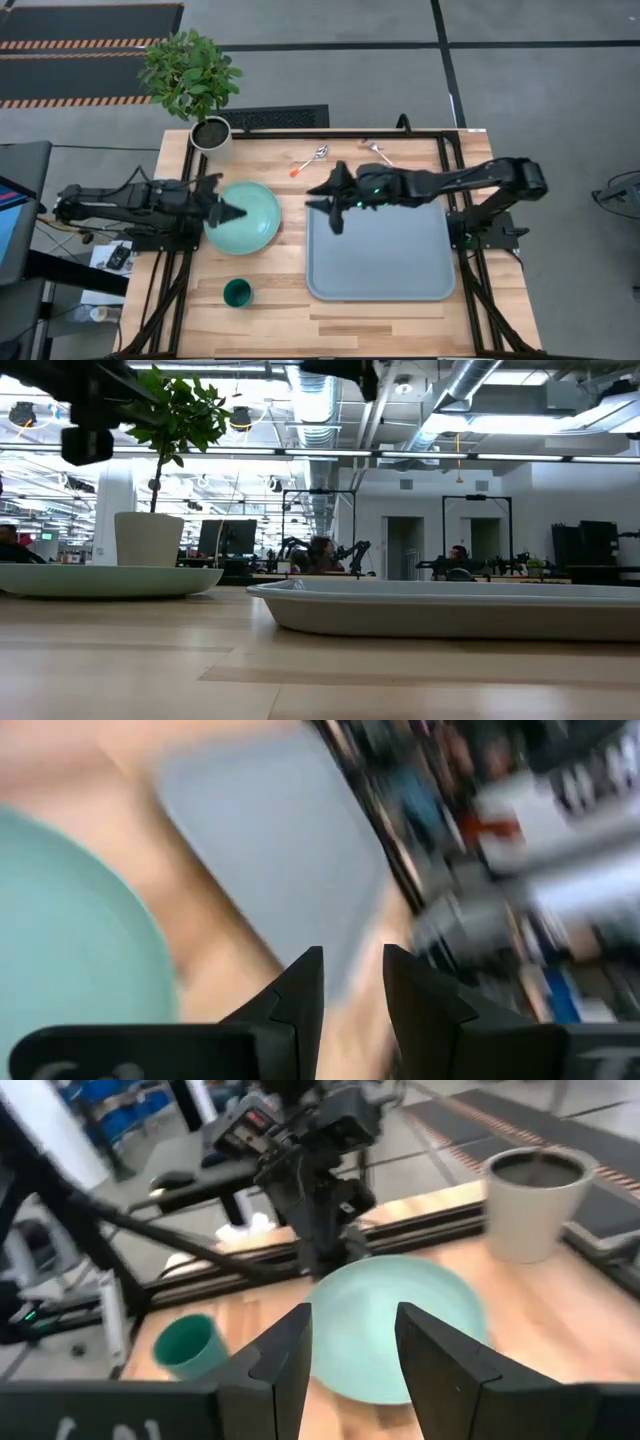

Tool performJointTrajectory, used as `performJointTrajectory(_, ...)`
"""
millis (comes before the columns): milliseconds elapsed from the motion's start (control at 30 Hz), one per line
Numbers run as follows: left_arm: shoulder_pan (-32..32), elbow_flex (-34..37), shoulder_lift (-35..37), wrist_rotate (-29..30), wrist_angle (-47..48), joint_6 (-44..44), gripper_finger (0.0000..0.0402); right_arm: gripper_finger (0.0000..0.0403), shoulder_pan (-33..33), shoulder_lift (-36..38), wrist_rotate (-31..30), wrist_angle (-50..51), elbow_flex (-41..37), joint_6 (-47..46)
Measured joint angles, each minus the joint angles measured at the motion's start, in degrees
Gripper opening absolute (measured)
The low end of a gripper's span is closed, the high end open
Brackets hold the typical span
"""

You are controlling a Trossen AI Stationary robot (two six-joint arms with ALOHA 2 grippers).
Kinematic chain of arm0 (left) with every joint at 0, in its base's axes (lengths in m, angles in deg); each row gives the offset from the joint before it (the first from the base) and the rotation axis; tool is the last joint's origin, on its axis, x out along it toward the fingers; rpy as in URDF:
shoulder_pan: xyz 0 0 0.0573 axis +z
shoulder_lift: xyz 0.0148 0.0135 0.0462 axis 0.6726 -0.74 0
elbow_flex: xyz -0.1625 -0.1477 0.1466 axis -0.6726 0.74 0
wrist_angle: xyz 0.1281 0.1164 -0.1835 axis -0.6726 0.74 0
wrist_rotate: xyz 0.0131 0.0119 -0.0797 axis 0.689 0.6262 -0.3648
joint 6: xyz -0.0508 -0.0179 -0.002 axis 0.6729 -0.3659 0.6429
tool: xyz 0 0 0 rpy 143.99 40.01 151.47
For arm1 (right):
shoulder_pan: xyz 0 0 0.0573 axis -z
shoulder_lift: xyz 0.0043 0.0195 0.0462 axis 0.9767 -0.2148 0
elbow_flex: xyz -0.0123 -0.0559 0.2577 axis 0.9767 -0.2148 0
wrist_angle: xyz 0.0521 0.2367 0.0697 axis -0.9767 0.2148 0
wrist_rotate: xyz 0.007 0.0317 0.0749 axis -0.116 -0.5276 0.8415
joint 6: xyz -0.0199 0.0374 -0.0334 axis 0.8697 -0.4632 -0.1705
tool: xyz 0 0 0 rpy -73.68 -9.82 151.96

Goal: Pick and place plate/cup/fork/spoon on tray
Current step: Put the green cup on the blue tray

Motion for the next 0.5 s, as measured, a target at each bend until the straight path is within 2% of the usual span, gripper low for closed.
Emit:
performJointTrajectory(100,-1.4,0.0,-1.2,-7.7,0.4,-1.4,0.0089,0.0171,-1.8,-1.7,0.1,2.8,2.3,0.0)
performJointTrajectory(300,-7.5,-0.4,-2.8,-13.4,0.1,-5.0,0.0070,0.0171,-4.5,-2.5,0.0,2.4,4.2,-1.3)
performJointTrajectory(400,-13.1,-2.5,-3.8,-12.9,4.3,-6.7,0.0058,0.0171,-5.4,-2.3,-0.2,2.6,4.2,-2.0)
performJointTrajectory(500,-18.5,-4.4,-4.9,-8.2,12.5,-6.8,0.0048,0.0171,-6.0,-2.3,-0.3,2.6,4.2,-2.5)
